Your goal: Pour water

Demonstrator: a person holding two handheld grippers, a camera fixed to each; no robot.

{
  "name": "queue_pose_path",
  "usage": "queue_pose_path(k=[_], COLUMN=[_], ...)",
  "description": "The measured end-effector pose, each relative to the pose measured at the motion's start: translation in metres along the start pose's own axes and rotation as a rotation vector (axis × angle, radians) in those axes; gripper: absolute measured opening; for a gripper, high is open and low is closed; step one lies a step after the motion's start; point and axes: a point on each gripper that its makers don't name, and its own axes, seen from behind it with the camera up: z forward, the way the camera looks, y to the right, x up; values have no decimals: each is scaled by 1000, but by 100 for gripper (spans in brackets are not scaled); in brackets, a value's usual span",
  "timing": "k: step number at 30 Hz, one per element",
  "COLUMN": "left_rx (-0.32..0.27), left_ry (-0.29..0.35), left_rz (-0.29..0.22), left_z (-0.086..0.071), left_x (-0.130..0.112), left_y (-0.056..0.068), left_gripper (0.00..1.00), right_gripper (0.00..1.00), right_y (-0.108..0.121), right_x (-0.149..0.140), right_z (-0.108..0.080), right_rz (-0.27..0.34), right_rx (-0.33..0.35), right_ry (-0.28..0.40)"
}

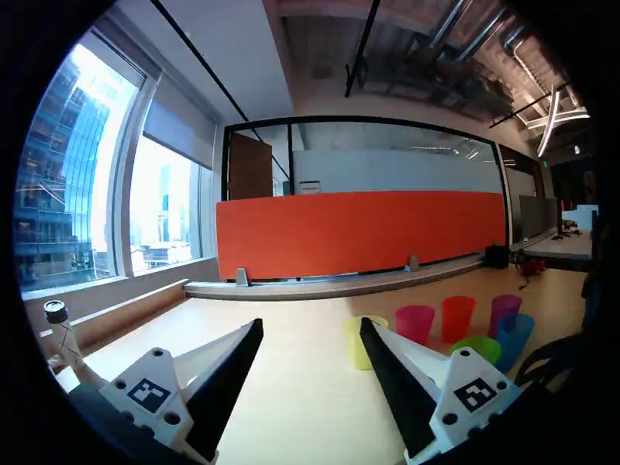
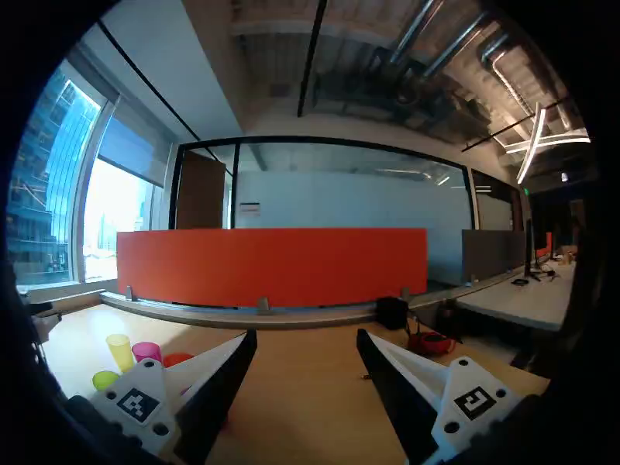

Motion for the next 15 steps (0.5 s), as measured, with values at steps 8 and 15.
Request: queue_pose_path(k=[8, 15], left_rx=[0, -7], left_ry=[-9, -11], left_rz=[-19, -30], left_z=[-3, -2], left_x=[-11, -14], left_y=[-7, -7], left_gripper=[93, 93], right_gripper=[99, 99], right_y=[-8, -11], right_x=[7, 7], right_z=[-1, -1], right_rz=[-10, -25], right_rx=[9, 9], right_ry=[7, 9])
